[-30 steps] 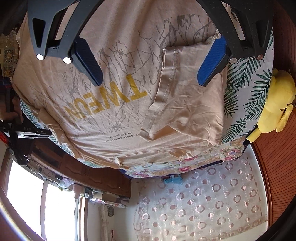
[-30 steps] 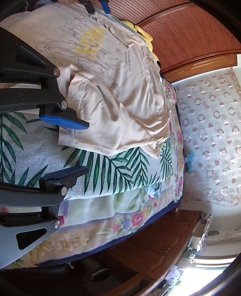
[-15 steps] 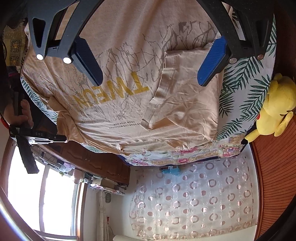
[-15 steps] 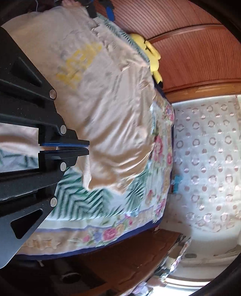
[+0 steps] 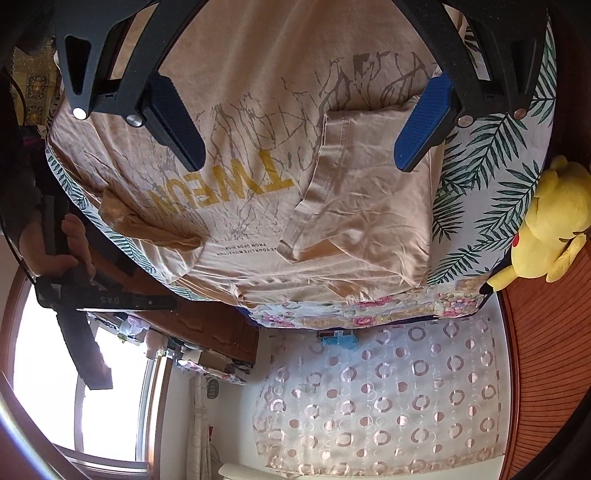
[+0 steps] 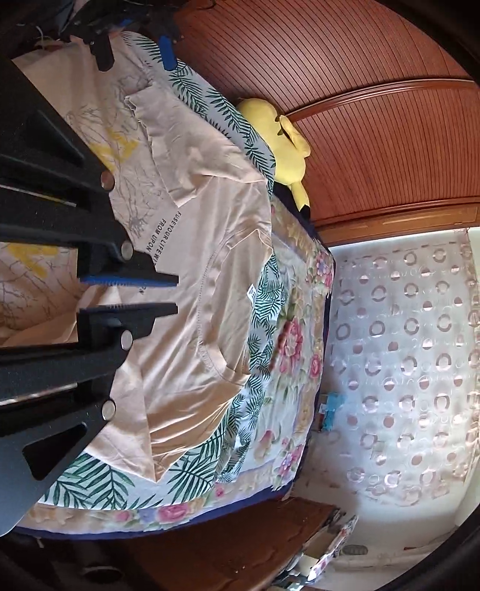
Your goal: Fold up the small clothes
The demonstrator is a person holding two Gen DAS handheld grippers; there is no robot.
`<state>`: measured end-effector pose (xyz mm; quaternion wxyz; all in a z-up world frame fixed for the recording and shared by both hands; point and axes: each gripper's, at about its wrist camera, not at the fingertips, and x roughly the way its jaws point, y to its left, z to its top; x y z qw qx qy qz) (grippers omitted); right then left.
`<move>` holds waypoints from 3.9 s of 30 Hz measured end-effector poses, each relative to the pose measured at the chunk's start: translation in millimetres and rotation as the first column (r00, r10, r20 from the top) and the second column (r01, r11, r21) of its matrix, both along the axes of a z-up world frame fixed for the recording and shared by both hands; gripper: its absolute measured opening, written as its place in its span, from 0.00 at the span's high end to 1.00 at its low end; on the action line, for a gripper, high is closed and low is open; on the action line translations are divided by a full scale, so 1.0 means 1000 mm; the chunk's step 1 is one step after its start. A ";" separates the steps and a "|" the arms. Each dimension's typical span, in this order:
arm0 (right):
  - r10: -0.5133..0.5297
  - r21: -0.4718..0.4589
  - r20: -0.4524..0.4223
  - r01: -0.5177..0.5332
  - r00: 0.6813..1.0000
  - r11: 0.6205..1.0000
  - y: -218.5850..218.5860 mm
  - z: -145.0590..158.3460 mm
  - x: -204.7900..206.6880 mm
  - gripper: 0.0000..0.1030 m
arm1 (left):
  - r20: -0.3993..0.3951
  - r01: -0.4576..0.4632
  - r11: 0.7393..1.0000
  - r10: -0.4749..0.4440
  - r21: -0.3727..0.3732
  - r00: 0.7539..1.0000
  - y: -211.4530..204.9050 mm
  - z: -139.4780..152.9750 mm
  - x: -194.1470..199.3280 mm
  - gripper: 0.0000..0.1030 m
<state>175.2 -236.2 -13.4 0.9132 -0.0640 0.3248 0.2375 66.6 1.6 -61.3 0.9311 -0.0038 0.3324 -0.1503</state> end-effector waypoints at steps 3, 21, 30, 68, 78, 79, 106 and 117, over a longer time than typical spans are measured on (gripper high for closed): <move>-0.047 -0.017 -0.005 0.047 0.999 0.999 -0.017 -0.006 -0.016 0.74 | 0.007 -0.001 1.000 0.001 -0.003 1.000 0.000 0.001 -0.002 0.00; -0.129 -0.013 -0.085 0.128 0.988 0.992 -0.065 -0.053 -0.121 0.75 | 0.001 0.026 1.000 -0.027 0.002 1.000 -0.017 -0.003 -0.006 0.00; -0.085 -0.052 -0.061 0.082 0.994 0.995 -0.053 -0.057 -0.123 0.91 | -0.004 0.027 1.000 -0.027 0.012 1.000 -0.019 -0.007 -0.007 0.00; 0.038 -0.163 -0.146 -0.062 0.988 0.985 0.056 -0.060 0.020 0.95 | -0.006 0.010 1.000 -0.010 -0.002 1.000 -0.011 -0.008 -0.010 0.00; 0.034 -0.064 -0.092 -0.040 0.995 0.997 0.062 -0.026 0.035 0.98 | -0.011 0.002 1.000 -0.002 -0.006 1.000 -0.006 -0.010 -0.009 0.00; 0.031 -0.076 -0.093 -0.038 0.995 0.996 0.063 -0.027 0.035 0.97 | -0.012 0.002 1.000 -0.002 -0.007 1.000 -0.005 -0.010 -0.009 0.00; -0.247 -0.106 -0.097 0.237 0.964 0.966 -0.067 -0.052 0.077 0.64 | -0.032 -0.085 0.996 0.086 0.030 0.996 0.051 0.010 0.117 0.00; -0.208 -0.069 -0.101 0.201 0.973 0.977 -0.075 -0.057 0.084 0.62 | -0.135 -0.067 0.996 0.075 0.062 0.988 0.068 -0.019 0.194 0.30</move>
